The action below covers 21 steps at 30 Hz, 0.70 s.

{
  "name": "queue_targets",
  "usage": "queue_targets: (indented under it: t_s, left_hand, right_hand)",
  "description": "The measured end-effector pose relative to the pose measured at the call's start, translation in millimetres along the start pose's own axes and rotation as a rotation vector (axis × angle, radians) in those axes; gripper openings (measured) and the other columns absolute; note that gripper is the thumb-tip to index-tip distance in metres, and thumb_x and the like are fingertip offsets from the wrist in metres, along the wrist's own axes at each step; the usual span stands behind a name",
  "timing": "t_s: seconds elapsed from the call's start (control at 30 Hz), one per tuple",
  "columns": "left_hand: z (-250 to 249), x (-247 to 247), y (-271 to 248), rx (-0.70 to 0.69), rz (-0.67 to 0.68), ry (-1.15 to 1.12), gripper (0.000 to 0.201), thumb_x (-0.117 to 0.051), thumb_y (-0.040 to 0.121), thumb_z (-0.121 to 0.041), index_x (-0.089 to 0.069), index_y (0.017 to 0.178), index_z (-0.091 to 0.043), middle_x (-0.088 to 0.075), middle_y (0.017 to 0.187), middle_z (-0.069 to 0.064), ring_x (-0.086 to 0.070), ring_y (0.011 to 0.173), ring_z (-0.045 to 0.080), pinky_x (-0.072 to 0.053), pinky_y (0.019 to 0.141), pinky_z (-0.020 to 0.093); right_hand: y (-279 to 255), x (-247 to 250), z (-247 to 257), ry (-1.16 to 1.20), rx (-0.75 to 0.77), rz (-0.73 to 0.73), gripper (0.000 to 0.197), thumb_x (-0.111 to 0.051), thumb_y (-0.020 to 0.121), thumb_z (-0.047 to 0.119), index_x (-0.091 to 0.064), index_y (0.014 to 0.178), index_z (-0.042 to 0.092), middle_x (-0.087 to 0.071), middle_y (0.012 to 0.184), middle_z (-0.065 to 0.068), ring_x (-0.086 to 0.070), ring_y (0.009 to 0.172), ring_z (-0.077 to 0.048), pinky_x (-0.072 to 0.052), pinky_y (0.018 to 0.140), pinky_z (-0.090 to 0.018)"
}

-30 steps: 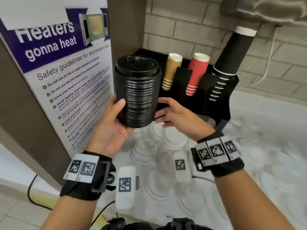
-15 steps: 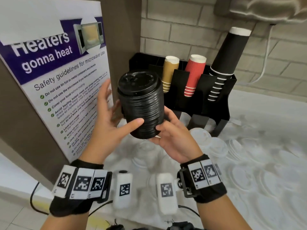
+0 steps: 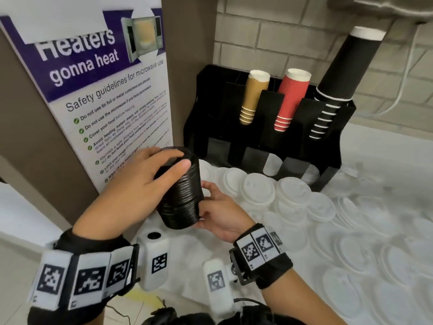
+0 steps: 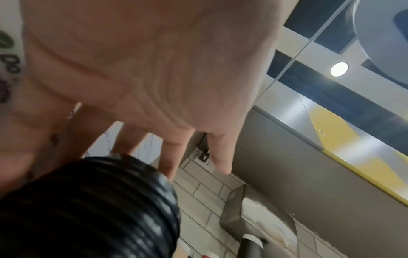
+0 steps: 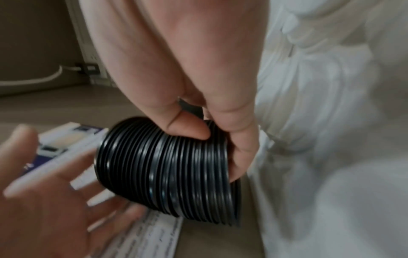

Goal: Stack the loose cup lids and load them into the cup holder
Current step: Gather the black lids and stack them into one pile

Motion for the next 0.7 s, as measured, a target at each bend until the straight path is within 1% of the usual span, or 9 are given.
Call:
queue_targets:
  t_s: [0.1, 0.2, 0.3, 0.37, 0.43, 0.5, 0.57, 0.63, 0.7]
  left_hand:
    - [4.3, -10.0, -2.7, 0.060, 0.065, 0.063, 0.066, -0.032, 0.074, -0.077, -0.057, 0.124, -0.043, -0.052, 0.128, -0.012, -0.044, 0.119, 0.003, -0.031, 0.099, 0.022]
    - [11.2, -19.1, -6.9, 0.126, 0.143, 0.191, 0.067, -0.029, 0.071, -0.081, -0.054, 0.124, -0.048, -0.048, 0.131, -0.013, -0.046, 0.119, 0.007, -0.031, 0.091, 0.025]
    - [14.7, -20.5, -9.0, 0.160, 0.170, 0.230, 0.073, -0.031, 0.070, -0.090, -0.055, 0.124, -0.047, -0.050, 0.131, -0.015, -0.047, 0.117, 0.006, -0.030, 0.088, 0.024]
    - [15.4, -18.1, -9.5, 0.171, 0.166, 0.244, 0.072, -0.034, 0.068, -0.082, -0.054, 0.127, -0.045, -0.052, 0.131, -0.017, -0.048, 0.115, 0.005, -0.031, 0.087, 0.023]
    - [15.5, -13.9, -9.9, 0.176, 0.149, 0.269, 0.063, -0.041, 0.074, -0.075, -0.054, 0.128, -0.045, -0.054, 0.131, -0.017, -0.050, 0.116, 0.006, -0.033, 0.086, 0.024]
    - [15.2, -11.6, -10.6, 0.174, 0.147, 0.296, 0.058, -0.043, 0.077, -0.072, -0.054, 0.128, -0.045, -0.056, 0.131, -0.016, -0.052, 0.116, 0.007, -0.035, 0.087, 0.026]
    - [14.4, -11.0, -11.3, 0.176, 0.154, 0.318, 0.055, -0.043, 0.078, -0.071, -0.055, 0.126, -0.045, -0.057, 0.130, -0.015, -0.053, 0.116, 0.009, -0.036, 0.087, 0.027]
    - [14.4, -11.7, -11.7, 0.186, 0.165, 0.339, 0.059, -0.041, 0.075, -0.072, -0.056, 0.125, -0.044, -0.057, 0.128, -0.012, -0.053, 0.114, 0.010, -0.035, 0.085, 0.027]
    - [15.1, -13.5, -11.4, 0.201, 0.177, 0.358, 0.065, -0.038, 0.072, -0.074, -0.057, 0.126, -0.042, -0.057, 0.127, -0.009, -0.052, 0.113, 0.012, -0.034, 0.083, 0.026]
  right_hand:
    - [8.5, -0.9, -13.9, -0.064, -0.039, -0.038, 0.062, -0.033, 0.079, -0.023, -0.042, 0.119, 0.023, -0.055, 0.091, -0.008, -0.055, 0.078, -0.021, -0.048, 0.082, -0.047]
    - [11.0, -3.6, -24.3, -0.147, -0.075, -0.032, 0.065, -0.034, 0.079, -0.024, -0.037, 0.126, 0.021, -0.055, 0.097, -0.007, -0.059, 0.083, -0.020, -0.052, 0.073, -0.040]
    - [9.8, -0.7, -24.9, -0.325, -0.089, -0.052, 0.068, -0.036, 0.080, -0.022, -0.032, 0.134, 0.019, -0.055, 0.106, -0.013, -0.057, 0.098, -0.030, -0.047, 0.086, -0.047]
    - [8.1, 0.8, -19.8, -0.455, -0.073, -0.059, 0.067, -0.040, 0.082, -0.017, -0.030, 0.137, 0.019, -0.055, 0.109, -0.016, -0.056, 0.101, -0.033, -0.046, 0.087, -0.047]
    - [6.4, -1.0, -15.8, -0.563, -0.061, -0.052, 0.068, -0.042, 0.084, -0.012, -0.027, 0.140, 0.022, -0.057, 0.113, -0.016, -0.057, 0.105, -0.032, -0.048, 0.089, -0.046]
    - [5.4, -3.6, -13.8, -0.629, -0.051, -0.044, 0.070, -0.042, 0.085, -0.010, -0.025, 0.144, 0.022, -0.056, 0.123, -0.015, -0.054, 0.116, -0.031, -0.046, 0.100, -0.047]
    - [5.3, -4.1, -12.5, -0.656, -0.045, -0.047, 0.071, -0.042, 0.085, -0.009, -0.024, 0.146, 0.023, -0.054, 0.129, -0.015, -0.051, 0.121, -0.030, -0.042, 0.105, -0.048]
    - [6.2, -0.4, -11.3, -0.672, -0.051, -0.058, 0.072, -0.043, 0.086, -0.007, -0.024, 0.147, 0.026, -0.055, 0.126, -0.011, -0.052, 0.120, -0.029, -0.043, 0.104, -0.044]
    - [5.0, 2.2, -9.0, -0.703, -0.056, -0.060, 0.072, -0.046, 0.087, -0.003, -0.023, 0.148, 0.028, -0.057, 0.116, -0.005, -0.055, 0.111, -0.025, -0.047, 0.095, -0.036]
Point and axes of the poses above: each hand's wrist, its own y-axis towards the middle knuckle, its own x-axis out of the back of the hand, z = x × y, the point moved 10 cm from there along y, towards the middle knuckle
